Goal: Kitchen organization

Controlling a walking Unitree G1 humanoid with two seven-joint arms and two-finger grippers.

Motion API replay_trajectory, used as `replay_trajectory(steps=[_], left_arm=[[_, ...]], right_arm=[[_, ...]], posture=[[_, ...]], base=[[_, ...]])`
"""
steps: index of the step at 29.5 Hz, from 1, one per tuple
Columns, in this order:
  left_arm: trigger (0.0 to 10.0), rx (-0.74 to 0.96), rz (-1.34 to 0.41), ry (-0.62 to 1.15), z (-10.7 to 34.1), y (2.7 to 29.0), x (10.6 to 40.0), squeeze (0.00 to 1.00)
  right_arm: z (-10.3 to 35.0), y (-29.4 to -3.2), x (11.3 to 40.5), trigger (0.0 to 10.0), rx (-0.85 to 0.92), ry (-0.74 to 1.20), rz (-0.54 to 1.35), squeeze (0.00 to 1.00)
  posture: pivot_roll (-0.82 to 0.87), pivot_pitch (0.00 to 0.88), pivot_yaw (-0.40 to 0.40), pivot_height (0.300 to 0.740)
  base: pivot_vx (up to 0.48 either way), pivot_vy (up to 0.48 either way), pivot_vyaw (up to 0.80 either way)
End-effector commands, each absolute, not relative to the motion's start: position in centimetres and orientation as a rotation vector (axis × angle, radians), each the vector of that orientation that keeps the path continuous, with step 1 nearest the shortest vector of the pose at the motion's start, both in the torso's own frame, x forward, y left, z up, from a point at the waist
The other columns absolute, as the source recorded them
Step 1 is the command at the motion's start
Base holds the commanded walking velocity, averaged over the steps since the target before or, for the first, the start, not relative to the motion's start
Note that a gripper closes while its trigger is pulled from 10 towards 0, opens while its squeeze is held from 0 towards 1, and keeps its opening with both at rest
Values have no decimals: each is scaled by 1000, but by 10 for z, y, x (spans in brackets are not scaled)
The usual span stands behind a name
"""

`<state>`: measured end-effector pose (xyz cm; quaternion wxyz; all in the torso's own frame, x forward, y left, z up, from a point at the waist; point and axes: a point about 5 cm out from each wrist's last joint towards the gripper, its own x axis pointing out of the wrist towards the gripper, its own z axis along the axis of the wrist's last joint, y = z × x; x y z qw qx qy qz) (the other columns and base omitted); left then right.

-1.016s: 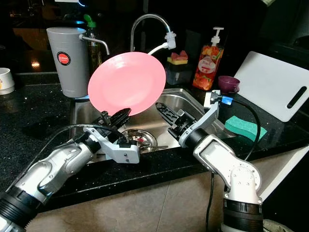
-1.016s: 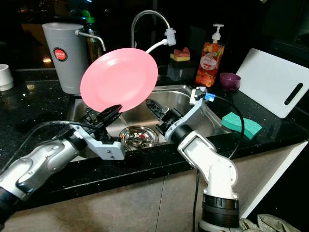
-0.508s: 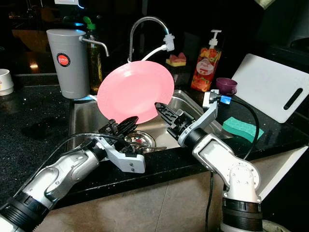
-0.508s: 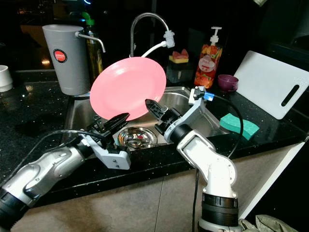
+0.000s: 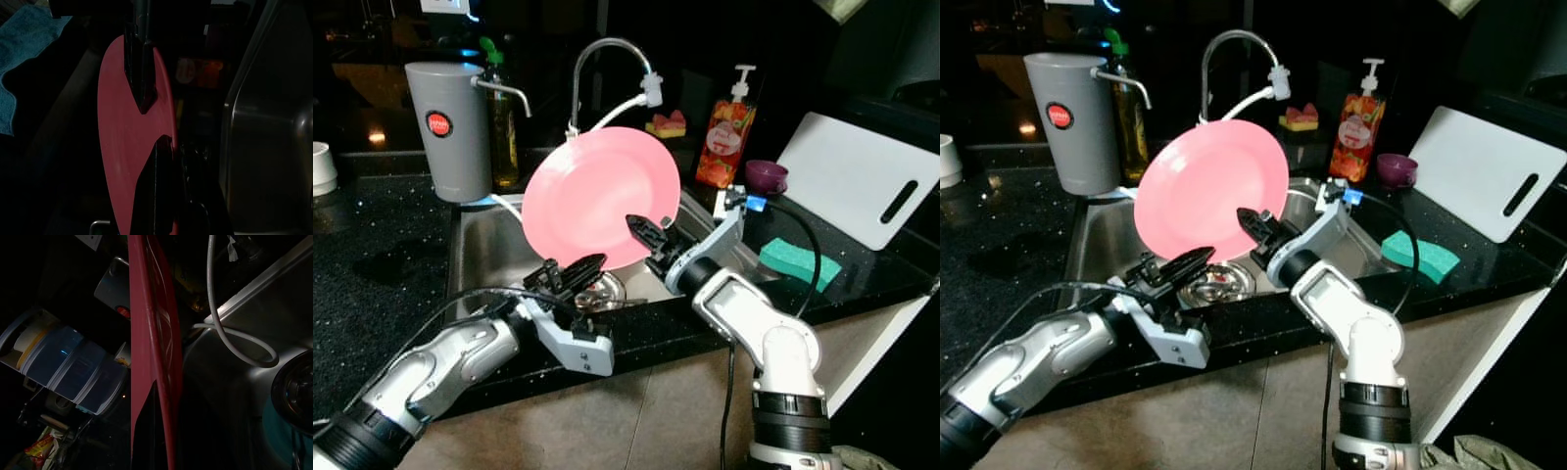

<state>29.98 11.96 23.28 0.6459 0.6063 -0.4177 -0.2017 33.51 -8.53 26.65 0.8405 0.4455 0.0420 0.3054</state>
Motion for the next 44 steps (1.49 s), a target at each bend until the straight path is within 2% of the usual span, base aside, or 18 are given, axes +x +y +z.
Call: replay_trajectory(steps=[1,2,3,5,6,9,10,11,12,22,30,31,32,33,34,38,39,44], left_arm=[[10000,1385,-521,-980,226,111,293,0],[10000,1382,-520,-972,226,111,294,0],[10000,1372,-507,-963,227,111,295,651],[10000,1372,-507,-963,227,111,295,651],[10000,1360,-500,-953,228,111,296,1000],[10000,1346,-497,-944,229,110,296,1000],[10000,1297,-479,-904,231,111,297,0],[10000,1297,-479,-904,231,111,297,0],[10000,1237,-471,-858,230,114,296,0],[10000,1037,-485,-588,204,125,282,0],[10000,902,-299,-495,209,128,289,0],[10000,885,-267,-486,211,129,291,0],[10000,862,-234,-470,214,131,292,0],[10000,862,-234,-470,214,131,292,0],[10000,841,-207,-456,216,133,292,0],[10000,810,-154,-415,219,141,292,0],[10000,811,-147,-404,218,143,292,0],[10000,803,-139,-388,218,144,294,0]], right_arm=[[269,-90,339,0,950,62,606,0],[269,-89,340,0,954,62,600,0],[268,-88,342,0,959,63,591,0],[268,-88,342,0,959,63,591,0],[267,-88,343,0,962,65,585,0],[266,-87,344,0,965,66,579,0],[265,-88,348,0,966,53,542,0],[265,-88,348,0,966,53,542,0],[265,-95,356,9804,949,11,481,0],[249,-125,390,10000,814,-50,196,0],[207,-101,400,10000,734,150,133,0],[203,-97,400,10000,731,165,134,180],[200,-93,401,10000,734,167,138,631],[200,-93,401,10000,734,167,138,631],[199,-90,401,10000,739,162,147,1000],[222,-95,404,10000,834,-7,207,1000],[233,-98,403,10000,841,-73,227,0],[255,-109,397,10000,801,-201,257,0]], posture=[[99,54,-105,740],[104,60,-105,740],[108,62,-105,740],[108,62,-105,740],[110,64,-106,740],[112,64,-106,740],[118,70,-105,740],[118,70,-105,740],[117,76,-102,740],[144,114,-87,740],[197,141,-102,740],[201,142,-104,740],[207,145,-105,740],[207,145,-105,740],[220,149,-106,740],[223,150,-99,740],[222,150,-96,740],[216,149,-91,740]], base=[[0,0,0],[0,0,0],[0,0,0],[0,0,0],[0,0,0],[0,0,0],[0,0,0],[0,0,0],[0,0,0],[0,0,0],[0,0,0],[0,0,0],[0,0,0],[0,0,0],[0,0,0],[0,0,0],[0,0,0],[0,0,0]])
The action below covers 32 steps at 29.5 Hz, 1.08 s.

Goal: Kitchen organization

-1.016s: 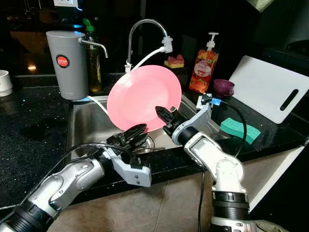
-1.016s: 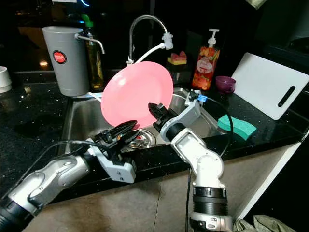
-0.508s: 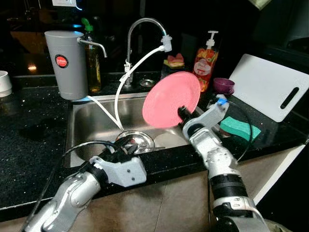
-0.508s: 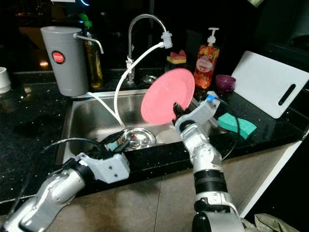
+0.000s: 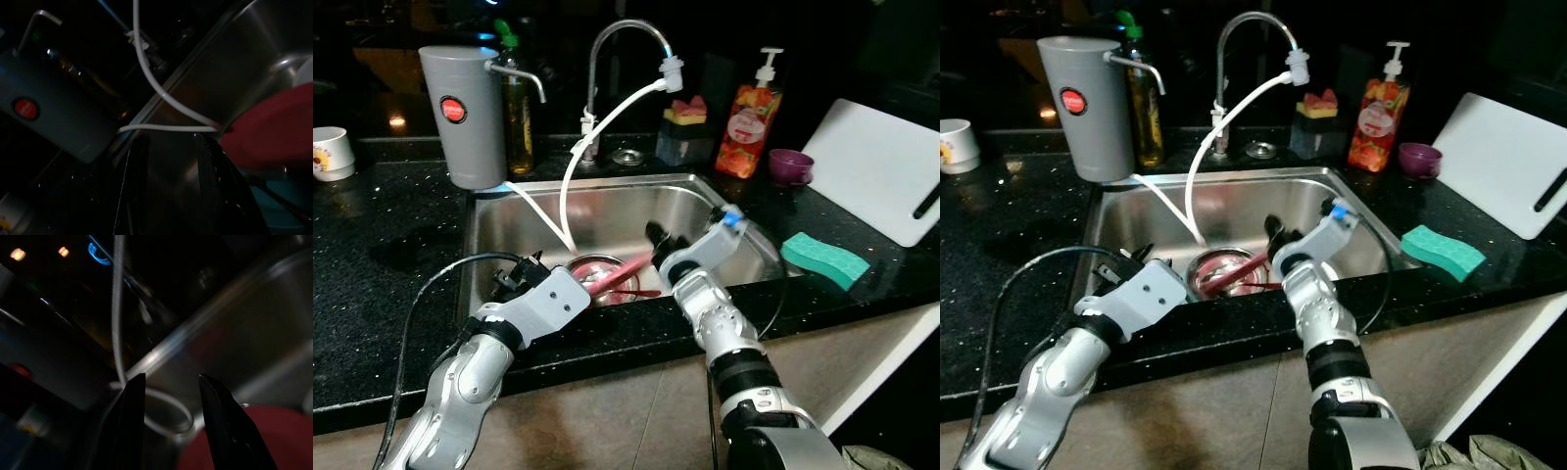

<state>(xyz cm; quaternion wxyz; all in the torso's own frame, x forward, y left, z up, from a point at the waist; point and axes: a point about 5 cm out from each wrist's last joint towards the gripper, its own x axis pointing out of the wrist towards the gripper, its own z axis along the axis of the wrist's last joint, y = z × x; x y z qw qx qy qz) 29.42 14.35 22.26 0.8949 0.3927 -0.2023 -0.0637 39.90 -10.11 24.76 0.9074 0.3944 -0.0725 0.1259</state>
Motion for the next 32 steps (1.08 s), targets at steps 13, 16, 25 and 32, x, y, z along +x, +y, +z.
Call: replay_trajectory(steps=[13,16,25,32], left_arm=[[10000,87,-151,-246,225,132,300,0],[10000,-101,-222,-249,231,131,295,35],[10000,-168,-328,-253,237,133,286,12],[10000,-163,-444,-222,241,134,288,0]], right_arm=[[280,-128,327,10000,242,-508,243,0],[268,-135,313,10000,173,-488,188,0],[256,-156,300,10000,52,-461,36,0],[252,-175,298,10000,-47,-452,-47,0]], posture=[[127,113,-54,740],[113,104,-53,740],[102,78,-40,740],[90,70,-13,740]], base=[[0,0,0],[0,0,0],[0,0,0],[0,0,0]])
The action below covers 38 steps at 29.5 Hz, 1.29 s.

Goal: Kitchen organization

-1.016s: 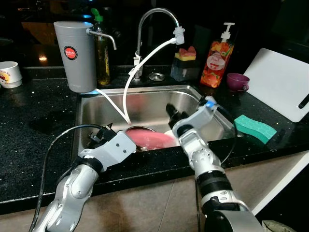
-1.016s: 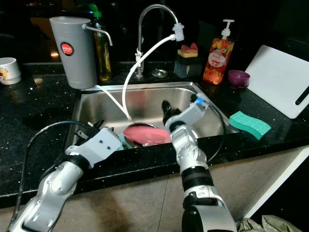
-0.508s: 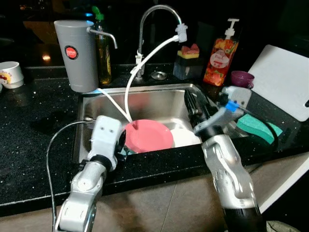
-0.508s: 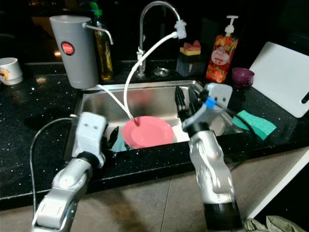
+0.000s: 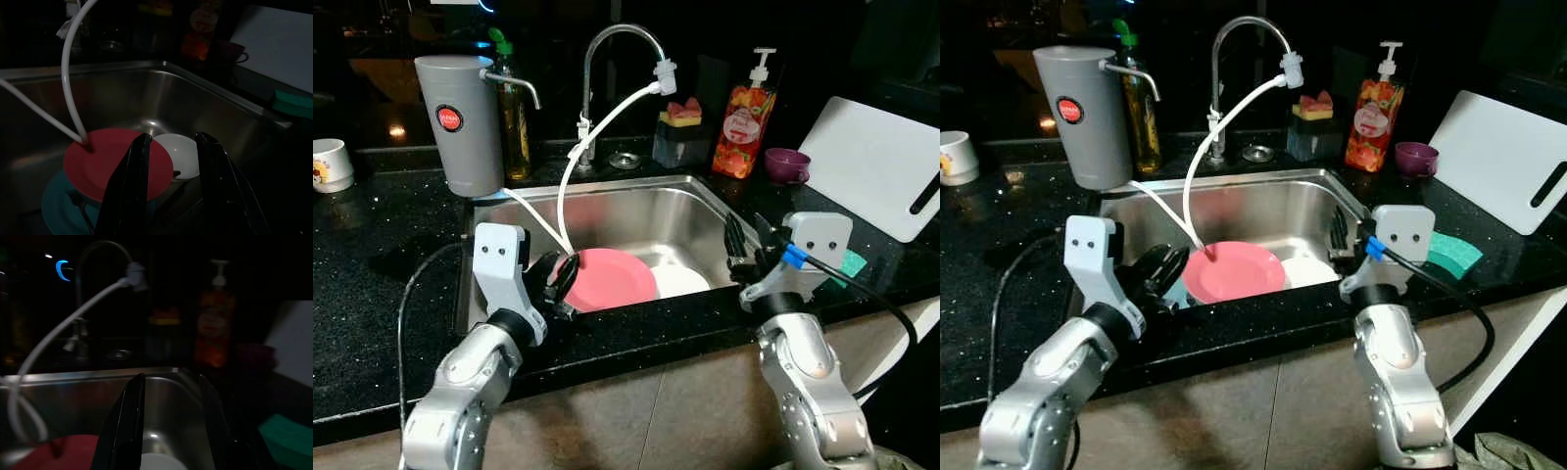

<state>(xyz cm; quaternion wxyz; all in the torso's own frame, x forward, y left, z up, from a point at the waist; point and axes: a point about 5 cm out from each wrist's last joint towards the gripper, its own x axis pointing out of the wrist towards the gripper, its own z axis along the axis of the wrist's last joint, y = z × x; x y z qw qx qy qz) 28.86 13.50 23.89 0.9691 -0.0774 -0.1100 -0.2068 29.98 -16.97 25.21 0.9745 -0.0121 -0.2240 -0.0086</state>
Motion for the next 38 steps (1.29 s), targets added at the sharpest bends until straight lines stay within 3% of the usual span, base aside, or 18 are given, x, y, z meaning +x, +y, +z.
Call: replay_trajectory(steps=[1,14,23,31,38], left_arm=[[10000,-164,-447,-220,241,134,288,0],[10000,-88,-493,-215,248,129,299,0],[10000,-44,-317,-202,235,144,307,0],[10000,1,-260,-247,249,152,310,0],[10000,22,-295,-260,251,144,315,0]], right_arm=[[253,-177,297,10000,-60,-453,-54,0],[239,-191,287,10000,-114,-390,-85,0],[238,-182,288,10000,-111,-366,-69,0],[242,-174,294,10000,-71,-373,-35,0],[242,-177,293,10000,-69,-395,-74,0]], posture=[[90,70,-13,740],[64,93,35,740],[46,94,-5,740],[56,107,-22,740],[59,59,54,740]], base=[[0,0,0],[0,0,0],[0,0,0],[0,0,0],[0,0,0]])
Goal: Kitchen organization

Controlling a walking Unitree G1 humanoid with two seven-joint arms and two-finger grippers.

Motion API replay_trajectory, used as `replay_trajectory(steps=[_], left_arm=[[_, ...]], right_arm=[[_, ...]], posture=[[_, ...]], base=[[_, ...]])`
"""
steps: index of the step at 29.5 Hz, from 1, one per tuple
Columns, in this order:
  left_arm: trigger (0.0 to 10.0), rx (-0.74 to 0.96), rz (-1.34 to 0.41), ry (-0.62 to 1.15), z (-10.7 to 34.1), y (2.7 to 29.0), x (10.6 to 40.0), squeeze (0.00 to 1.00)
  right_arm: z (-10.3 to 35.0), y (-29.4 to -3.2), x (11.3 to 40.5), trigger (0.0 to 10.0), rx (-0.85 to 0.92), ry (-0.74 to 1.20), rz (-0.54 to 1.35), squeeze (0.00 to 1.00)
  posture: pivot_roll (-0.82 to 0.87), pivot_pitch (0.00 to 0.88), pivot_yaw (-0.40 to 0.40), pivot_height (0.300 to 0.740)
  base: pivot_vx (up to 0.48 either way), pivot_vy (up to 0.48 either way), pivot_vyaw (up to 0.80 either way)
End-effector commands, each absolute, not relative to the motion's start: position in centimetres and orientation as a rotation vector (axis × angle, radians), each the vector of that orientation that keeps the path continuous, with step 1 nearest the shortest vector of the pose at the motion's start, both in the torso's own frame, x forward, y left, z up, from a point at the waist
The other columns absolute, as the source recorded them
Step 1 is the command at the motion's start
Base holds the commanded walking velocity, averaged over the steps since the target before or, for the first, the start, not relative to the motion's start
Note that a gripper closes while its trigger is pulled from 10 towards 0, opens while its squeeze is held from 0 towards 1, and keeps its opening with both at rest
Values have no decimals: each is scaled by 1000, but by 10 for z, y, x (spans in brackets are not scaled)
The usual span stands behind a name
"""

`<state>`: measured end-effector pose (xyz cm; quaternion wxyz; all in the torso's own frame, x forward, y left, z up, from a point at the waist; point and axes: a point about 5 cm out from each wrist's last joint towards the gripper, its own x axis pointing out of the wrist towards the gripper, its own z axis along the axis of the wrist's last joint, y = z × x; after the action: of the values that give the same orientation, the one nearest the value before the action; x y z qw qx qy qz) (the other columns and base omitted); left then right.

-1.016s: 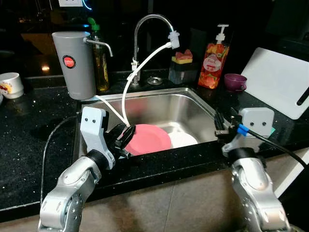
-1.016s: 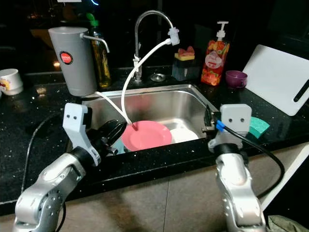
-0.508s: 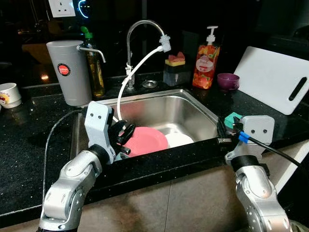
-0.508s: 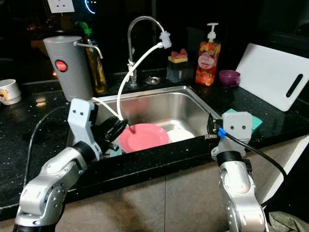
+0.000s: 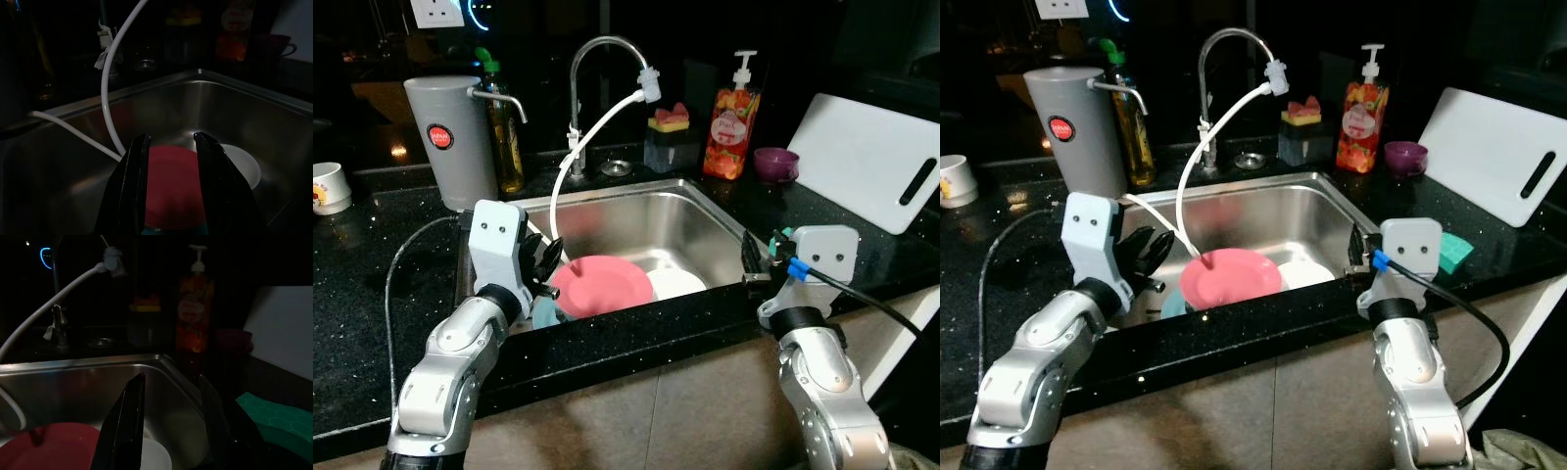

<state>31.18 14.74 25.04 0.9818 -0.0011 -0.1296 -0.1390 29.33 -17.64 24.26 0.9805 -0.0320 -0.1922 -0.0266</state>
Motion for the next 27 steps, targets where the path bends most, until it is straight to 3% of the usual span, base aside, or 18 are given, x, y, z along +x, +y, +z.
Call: replay_trajectory(steps=[1,7,8,9,17,21,27], left_arm=[[10000,22,-295,-260,251,144,315,0],[10000,12,-334,-261,258,137,319,0],[10000,11,-328,-256,258,139,320,0],[10000,22,-318,-255,256,144,320,0],[10000,15,-271,-245,249,146,314,0],[10000,35,-287,-244,237,129,303,0],[10000,56,-181,-242,228,139,300,0]], right_arm=[[242,-177,293,10000,-69,-395,-74,0],[245,-181,287,10000,-65,-410,-119,0],[244,-182,287,10000,-64,-408,-128,0],[241,-177,287,10000,-51,-395,-113,0],[233,-167,287,10000,-54,-361,-54,0],[237,-161,290,10000,-62,-377,-13,0],[241,-157,299,10000,-36,-386,8,0]], posture=[[59,59,54,740],[38,104,105,740],[33,109,101,740],[50,106,40,740],[57,102,31,740],[51,91,5,740],[90,70,-26,740]], base=[[0,0,0],[0,0,0],[0,0,0],[0,0,0],[0,0,0],[0,0,0],[0,0,0]])
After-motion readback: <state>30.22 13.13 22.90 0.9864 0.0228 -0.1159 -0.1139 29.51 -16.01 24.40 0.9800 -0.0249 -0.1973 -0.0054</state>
